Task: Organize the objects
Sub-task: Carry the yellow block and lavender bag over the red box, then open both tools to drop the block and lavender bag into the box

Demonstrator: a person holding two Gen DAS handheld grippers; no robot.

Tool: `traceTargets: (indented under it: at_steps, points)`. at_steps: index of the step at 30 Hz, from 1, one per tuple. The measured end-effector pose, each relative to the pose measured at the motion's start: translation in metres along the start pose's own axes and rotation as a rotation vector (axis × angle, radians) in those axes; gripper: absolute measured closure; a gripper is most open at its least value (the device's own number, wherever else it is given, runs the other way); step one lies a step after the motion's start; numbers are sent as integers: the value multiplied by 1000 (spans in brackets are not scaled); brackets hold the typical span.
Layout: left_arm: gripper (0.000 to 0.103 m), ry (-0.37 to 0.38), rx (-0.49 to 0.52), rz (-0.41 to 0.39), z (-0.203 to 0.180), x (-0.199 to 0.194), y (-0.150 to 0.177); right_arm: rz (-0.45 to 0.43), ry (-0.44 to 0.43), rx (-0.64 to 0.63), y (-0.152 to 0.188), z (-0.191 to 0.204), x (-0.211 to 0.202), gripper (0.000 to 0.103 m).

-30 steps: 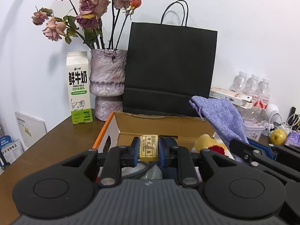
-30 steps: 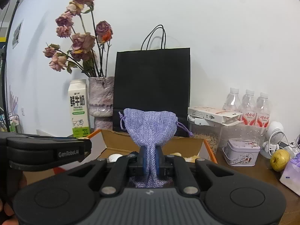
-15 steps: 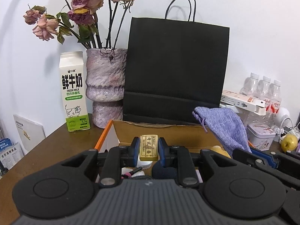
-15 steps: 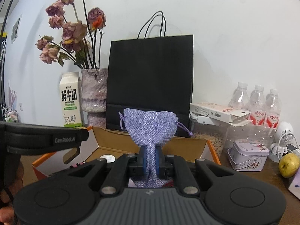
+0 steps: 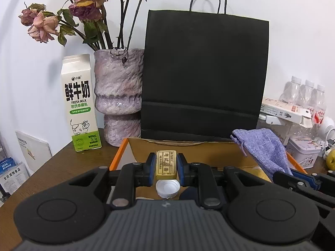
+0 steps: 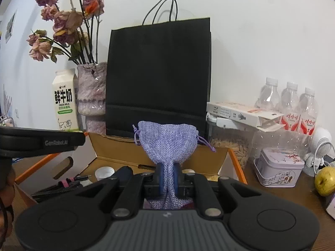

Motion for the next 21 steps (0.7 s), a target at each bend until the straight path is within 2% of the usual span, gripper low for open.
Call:
traceTargets:
  at_steps: [2,4,5,7,8,9,10,11,12,15,21]
  points:
    - [81,-2,5,3,0,1,1,9,-4,5,2,-1,1,91]
    - [81,-4,4,7,1,2,2,16,-1,9,4,-1,2,77]
    - [77,-8,3,3,1,1,2,17,5,8,4,-1,2,71]
    - [58,-15,3,-1,3,1,1,16,22,3,5,-2,2,53]
    - [38,-19,2,-5,3,1,1,15,35,-1,5,-2,2,49]
    - [15,-25,0,-8,4,1,0,16,43,-2,5,-3,2,41]
    - [5,-31,-3,-15,5,1,0,18,50,0,5,-4,2,27]
    - [0,-38,-3,-30,5,0,-1,18,58,2,5,-5,2,19]
    - [0,-46,-1,-37,6,-1,-2,17,68,0,5,-6,2,8]
    - [0,-46,1,-28,6,1,-1,11,91,-3,4,-9,2,1]
    - [0,-51,0,-23,7,1,0,8,101,9,3,-14,2,0]
Point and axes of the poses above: each gripper's, at about its wrist camera, not at the fingertips, and x roughly the way its jaws point, z to its left, y to its underside, the point moved 9 cm from there along x, roughly the way its jaws point, and after that the axes turned 4 degrees about -y, right-handed, at the moved point
